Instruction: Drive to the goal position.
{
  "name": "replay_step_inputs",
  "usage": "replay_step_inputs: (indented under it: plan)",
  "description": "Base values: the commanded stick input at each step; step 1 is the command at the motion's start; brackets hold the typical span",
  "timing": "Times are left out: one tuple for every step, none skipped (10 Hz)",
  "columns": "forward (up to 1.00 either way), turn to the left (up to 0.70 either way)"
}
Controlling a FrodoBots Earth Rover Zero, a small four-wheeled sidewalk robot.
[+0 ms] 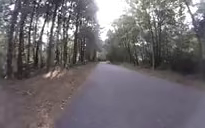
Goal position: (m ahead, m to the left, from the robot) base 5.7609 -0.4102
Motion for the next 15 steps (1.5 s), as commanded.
replay_step_inputs:
  plan:
    - [0.7,0.0]
    - [0.7,0.0]
    - [0.7,0.0]
    - [0.7,0.0]
    - [0.7,0.0]
    - [0.7,0.0]
    - [0.7,0.0]
    - [0.7,0.0]
    - [0.7,0.0]
    - [0.7,0.0]
    - [0.7,0.0]
    - [0.7,0.0]
    - [0.7,0.0]
    - [0.7,0.0]
    - [0.7,0.0]
